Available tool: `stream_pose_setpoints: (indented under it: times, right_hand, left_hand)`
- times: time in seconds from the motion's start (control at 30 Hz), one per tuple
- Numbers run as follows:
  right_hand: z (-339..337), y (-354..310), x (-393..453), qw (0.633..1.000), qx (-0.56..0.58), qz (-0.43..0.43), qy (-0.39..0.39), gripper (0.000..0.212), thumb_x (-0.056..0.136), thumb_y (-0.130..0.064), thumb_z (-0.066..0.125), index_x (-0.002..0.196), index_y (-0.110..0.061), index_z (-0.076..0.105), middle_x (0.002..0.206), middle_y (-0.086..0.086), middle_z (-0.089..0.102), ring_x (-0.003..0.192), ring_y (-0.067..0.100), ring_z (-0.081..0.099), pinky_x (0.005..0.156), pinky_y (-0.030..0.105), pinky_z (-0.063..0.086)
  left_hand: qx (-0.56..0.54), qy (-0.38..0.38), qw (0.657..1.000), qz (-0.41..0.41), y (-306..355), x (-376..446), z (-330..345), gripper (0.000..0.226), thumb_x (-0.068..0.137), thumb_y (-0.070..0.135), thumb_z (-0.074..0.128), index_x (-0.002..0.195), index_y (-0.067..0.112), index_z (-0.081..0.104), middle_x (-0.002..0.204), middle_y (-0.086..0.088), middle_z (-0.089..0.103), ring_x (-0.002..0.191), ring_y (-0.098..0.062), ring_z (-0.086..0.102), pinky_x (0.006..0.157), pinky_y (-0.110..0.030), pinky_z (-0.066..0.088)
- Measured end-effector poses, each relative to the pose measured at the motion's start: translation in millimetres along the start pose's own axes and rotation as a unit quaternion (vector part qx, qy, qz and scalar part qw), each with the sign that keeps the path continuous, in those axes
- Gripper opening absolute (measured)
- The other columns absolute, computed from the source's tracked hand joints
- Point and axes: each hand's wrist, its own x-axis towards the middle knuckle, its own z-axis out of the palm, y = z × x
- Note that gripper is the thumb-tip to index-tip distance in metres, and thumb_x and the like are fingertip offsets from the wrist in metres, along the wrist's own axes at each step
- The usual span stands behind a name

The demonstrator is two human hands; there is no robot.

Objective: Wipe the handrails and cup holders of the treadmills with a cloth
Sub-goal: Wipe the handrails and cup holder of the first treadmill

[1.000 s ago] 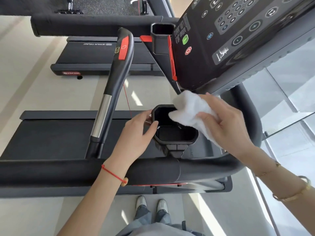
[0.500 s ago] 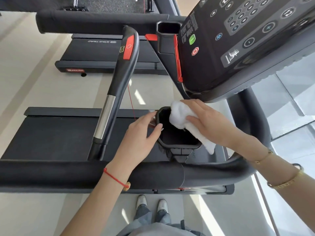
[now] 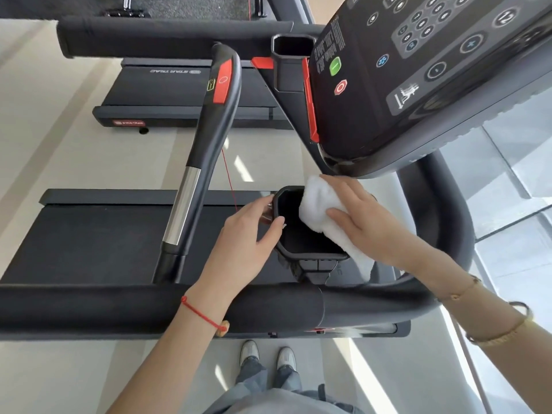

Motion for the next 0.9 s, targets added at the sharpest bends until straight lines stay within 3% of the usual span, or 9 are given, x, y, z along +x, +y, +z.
stream_pose_setpoints:
  times: [0.1,0.23,0.37,0.43,0.5,0.6,0.7,0.8,0.9]
  right_hand:
    - [5,-2,-9,0.995,0.047,0.086,-0.001,0.059,0.101,-0.022,0.044,0.152,-0.019,0.016,0.150,0.004,0.027,0.110,0.007,0.033,0.081,0.008,0.021]
    - [8,-7,12,0.990,0.047,0.134,0.009,0.051,0.102,-0.023,0.044,0.149,-0.017,0.025,0.148,0.010,0.031,0.113,0.029,0.049,0.072,0.014,0.023]
    - [16,-10,-9,0.985,0.066,0.152,0.040,0.053,0.100,-0.023,0.046,0.148,-0.013,0.023,0.124,0.004,0.039,0.094,0.014,0.039,0.070,0.014,0.023]
    - [24,-8,-31,0.980,0.084,0.173,0.044,0.034,0.098,-0.028,0.045,0.128,-0.014,0.035,0.101,-0.009,0.040,0.082,0.008,0.039,0.071,0.015,0.027]
    - [25,-9,-36,0.972,0.109,0.209,0.021,0.020,0.096,-0.032,0.044,0.104,-0.021,0.029,0.082,-0.015,0.037,0.071,0.008,0.040,0.066,0.015,0.031]
    - [15,-8,-6,0.970,0.094,0.224,-0.002,0.031,0.100,-0.030,0.046,0.123,-0.012,0.037,0.102,0.001,0.047,0.087,0.017,0.047,0.075,0.021,0.032]
    - [9,-11,8,0.979,0.047,0.200,0.002,0.046,0.101,-0.025,0.043,0.137,0.001,0.029,0.112,0.005,0.038,0.090,0.018,0.041,0.065,0.019,0.023]
    - [16,-15,-19,0.985,0.029,0.169,0.030,0.052,0.100,-0.023,0.046,0.142,-0.001,0.026,0.117,0.004,0.038,0.090,0.016,0.041,0.067,0.016,0.023]
    - [20,-20,-37,0.988,0.031,0.136,0.061,0.059,0.100,-0.022,0.045,0.151,-0.008,0.018,0.143,0.011,0.035,0.112,0.023,0.046,0.076,0.012,0.024]
  left_hand:
    - [0.005,0.003,1.000,0.002,0,0,0,0.048,0.093,0.049,0.046,0.137,0.032,0.051,0.118,0.021,0.061,0.110,0.003,0.057,0.097,-0.020,0.046]
    - [0.005,0.005,1.000,0.003,1,0,0,0.042,0.093,0.046,0.048,0.133,0.036,0.052,0.108,0.027,0.058,0.102,0.010,0.056,0.085,-0.003,0.039]
    - [0.007,0.006,1.000,0.002,1,0,0,0.041,0.095,0.043,0.050,0.135,0.035,0.051,0.109,0.025,0.058,0.101,0.009,0.056,0.082,-0.001,0.037]
    - [0.005,0.007,1.000,0.003,2,0,0,0.041,0.095,0.041,0.051,0.135,0.033,0.052,0.111,0.023,0.059,0.101,0.007,0.057,0.085,-0.003,0.037]
    - [0.005,0.008,1.000,0.004,2,1,0,0.041,0.095,0.041,0.050,0.135,0.033,0.052,0.110,0.024,0.059,0.101,0.007,0.057,0.085,-0.005,0.039]
    - [0.007,0.010,1.000,0.006,3,1,0,0.039,0.095,0.040,0.051,0.133,0.033,0.053,0.104,0.031,0.057,0.100,0.009,0.057,0.084,-0.004,0.039]
    - [0.008,0.013,1.000,0.003,3,1,0,0.038,0.095,0.038,0.052,0.133,0.034,0.053,0.102,0.036,0.054,0.101,0.009,0.056,0.083,-0.003,0.038]
    - [0.012,0.016,1.000,0.003,3,1,0,0.034,0.096,0.038,0.052,0.130,0.037,0.053,0.099,0.037,0.054,0.100,0.013,0.054,0.079,0.000,0.038]
    - [0.015,0.016,1.000,-0.006,5,0,-1,0.035,0.095,0.039,0.053,0.130,0.037,0.053,0.099,0.038,0.054,0.100,0.015,0.054,0.079,0.004,0.037]
